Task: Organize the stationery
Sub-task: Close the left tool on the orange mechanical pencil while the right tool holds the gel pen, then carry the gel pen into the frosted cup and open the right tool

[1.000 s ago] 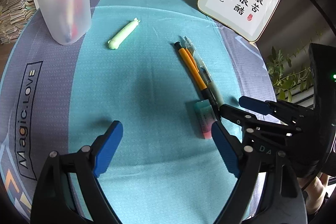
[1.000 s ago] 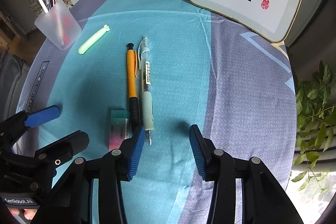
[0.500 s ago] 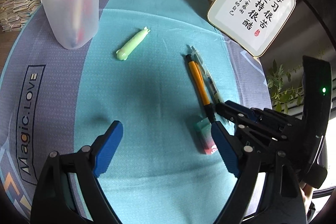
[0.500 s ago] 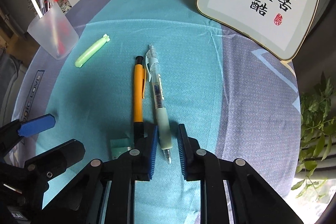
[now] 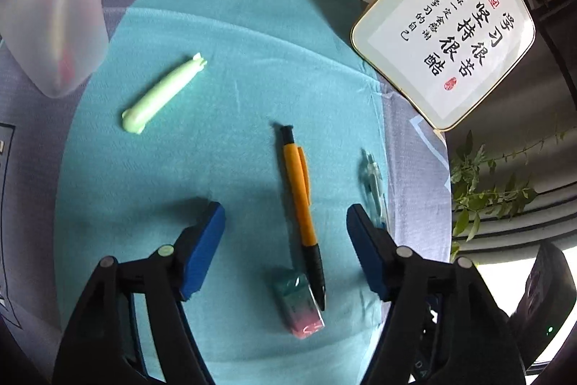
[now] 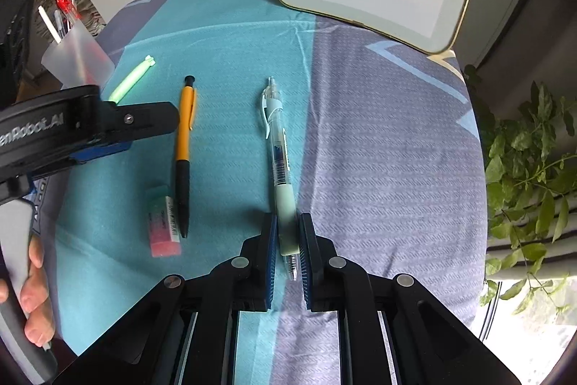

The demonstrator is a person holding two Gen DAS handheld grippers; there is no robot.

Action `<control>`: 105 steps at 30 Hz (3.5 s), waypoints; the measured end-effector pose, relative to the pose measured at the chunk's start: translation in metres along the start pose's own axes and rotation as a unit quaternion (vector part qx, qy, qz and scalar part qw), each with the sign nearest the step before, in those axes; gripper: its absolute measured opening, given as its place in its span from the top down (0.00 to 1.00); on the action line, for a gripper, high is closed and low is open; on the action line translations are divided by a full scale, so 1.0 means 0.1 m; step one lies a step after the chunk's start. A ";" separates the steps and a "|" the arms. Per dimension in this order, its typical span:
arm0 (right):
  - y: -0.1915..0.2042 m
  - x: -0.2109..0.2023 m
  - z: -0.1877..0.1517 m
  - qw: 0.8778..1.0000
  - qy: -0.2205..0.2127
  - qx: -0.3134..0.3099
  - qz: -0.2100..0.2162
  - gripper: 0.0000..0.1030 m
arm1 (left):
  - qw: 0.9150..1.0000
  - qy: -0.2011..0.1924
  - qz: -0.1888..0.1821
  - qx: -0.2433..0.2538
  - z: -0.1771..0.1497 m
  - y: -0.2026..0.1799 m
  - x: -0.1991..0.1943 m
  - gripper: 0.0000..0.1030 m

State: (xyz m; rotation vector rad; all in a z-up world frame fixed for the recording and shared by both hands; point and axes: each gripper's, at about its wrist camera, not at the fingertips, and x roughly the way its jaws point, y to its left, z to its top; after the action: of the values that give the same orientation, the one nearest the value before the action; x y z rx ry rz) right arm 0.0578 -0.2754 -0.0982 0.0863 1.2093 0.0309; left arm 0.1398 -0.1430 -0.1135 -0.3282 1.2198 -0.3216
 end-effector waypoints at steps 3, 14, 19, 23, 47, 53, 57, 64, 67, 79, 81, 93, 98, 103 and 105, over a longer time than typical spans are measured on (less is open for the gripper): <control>-0.08 -0.01 -0.04 1.000 0.000 0.009 0.006 0.88 | 1.000 -0.005 0.011 0.007 0.06 -0.08 0.04 0.56; -0.11 -0.05 -0.07 1.000 -0.010 0.015 0.016 0.88 | 0.996 -0.031 0.085 0.021 0.12 -0.24 0.17 0.93; -0.11 -0.11 -0.09 0.999 -0.028 0.016 0.016 0.88 | 0.997 -0.040 0.060 0.027 0.09 -0.16 0.14 0.94; -0.12 -0.17 -0.10 0.999 -0.041 0.021 0.017 0.88 | 0.997 -0.055 0.044 0.033 0.10 -0.13 0.02 0.96; -0.12 -0.22 -0.10 0.997 -0.048 0.035 0.048 0.89 | 0.995 0.001 0.088 0.047 0.12 -0.25 0.16 0.39; -0.16 -0.20 -0.12 0.996 -0.051 0.046 0.056 0.89 | 0.991 -0.039 0.107 0.066 0.09 -0.30 0.19 0.52; -0.20 -0.20 -0.15 0.995 -0.054 0.052 0.059 0.89 | 0.991 -0.050 0.104 0.066 0.14 -0.21 0.19 0.85; -0.21 -0.24 -0.15 0.995 -0.065 0.055 0.056 0.89 | 0.995 -0.059 0.062 0.054 0.22 -0.14 0.02 0.88; -0.19 -0.26 -0.15 0.994 -0.070 0.056 0.057 0.89 | 0.993 -0.073 0.054 0.073 0.25 -0.22 -0.15 0.89; 0.11 -0.48 -0.01 0.991 -0.094 0.046 0.082 0.89 | 0.987 -0.126 0.029 0.099 0.27 -0.20 -0.84 0.89; 0.19 -0.52 0.03 0.990 -0.098 0.042 0.089 0.89 | 0.985 -0.138 0.030 0.103 0.29 -0.15 -1.00 0.89; 0.67 -0.64 0.23 0.987 -0.112 0.015 0.114 0.89 | 0.972 -0.201 0.059 0.105 0.50 0.23 -1.70 0.90; 0.86 -0.69 0.30 0.986 -0.116 0.004 0.123 0.89 | 0.969 -0.214 0.071 0.101 0.58 0.39 -1.86 0.90; 1.06 -0.74 0.38 0.985 -0.117 -0.010 0.130 0.89 | 0.965 -0.225 0.088 0.102 0.61 0.50 -1.95 0.90; 1.13 -0.75 0.42 0.984 -0.117 -0.017 0.132 0.89 | 0.963 -0.229 0.096 0.101 0.63 0.53 -1.97 0.90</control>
State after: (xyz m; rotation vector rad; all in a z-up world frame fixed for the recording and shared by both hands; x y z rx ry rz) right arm 0.0731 -0.1699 -0.0039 0.2144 0.9558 0.2655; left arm 0.1412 -0.0087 0.0529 -0.0954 0.7464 -0.1858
